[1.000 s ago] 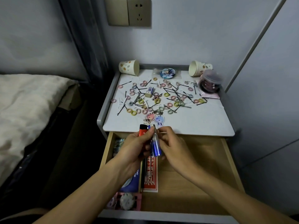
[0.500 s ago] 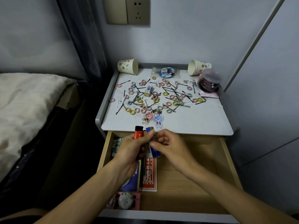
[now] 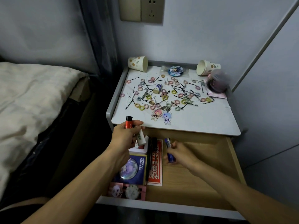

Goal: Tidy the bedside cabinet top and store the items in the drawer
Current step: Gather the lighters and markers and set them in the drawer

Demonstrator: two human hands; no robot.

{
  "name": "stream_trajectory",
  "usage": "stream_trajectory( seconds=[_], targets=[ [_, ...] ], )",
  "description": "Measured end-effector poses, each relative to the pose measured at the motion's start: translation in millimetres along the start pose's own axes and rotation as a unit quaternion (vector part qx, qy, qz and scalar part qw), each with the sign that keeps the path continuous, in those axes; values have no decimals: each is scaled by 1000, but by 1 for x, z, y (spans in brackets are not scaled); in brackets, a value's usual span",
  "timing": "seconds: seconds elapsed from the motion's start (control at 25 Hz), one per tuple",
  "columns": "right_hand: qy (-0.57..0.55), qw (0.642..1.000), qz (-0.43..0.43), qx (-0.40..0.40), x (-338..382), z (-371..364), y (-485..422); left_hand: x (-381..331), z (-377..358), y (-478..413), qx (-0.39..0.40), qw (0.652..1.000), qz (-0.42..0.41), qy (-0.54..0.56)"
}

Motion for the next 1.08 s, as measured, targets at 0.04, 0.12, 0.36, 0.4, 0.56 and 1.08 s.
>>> stream_trajectory(
  seconds=[0.04,0.12,0.36,0.4,0.56,1.08],
  targets=[
    [-21,1000,-4,4,0,-5,-5,0,0,0,1,1000,3,3],
    [-32,999,-12,2,-1,-16,-13,-1,1,0,7,1000,10,11],
    [-136,987,-70,-51,-21,-21,-24,2,-2,-1,21,999,30,29],
    [-153,983,-81,-68,-24,-20,-27,2,-2,-2,21,999,33,32],
    [-144,983,-81,-78,-23,-18,-29,3,-2,-3,21,998,41,32],
    [103,989,-32,-103,-10,-25,-59,9,5,-9,21,997,67,38]
  ],
)
Point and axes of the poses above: each hand's wrist, its own y-axis away from the middle knuckle, its own z-axis out of the back of the hand, x = y × z, the point moved 2 cm from there along -y, towards the middle knuckle, and after that the axes turned 12 degrees about y, right-handed, at the moved point
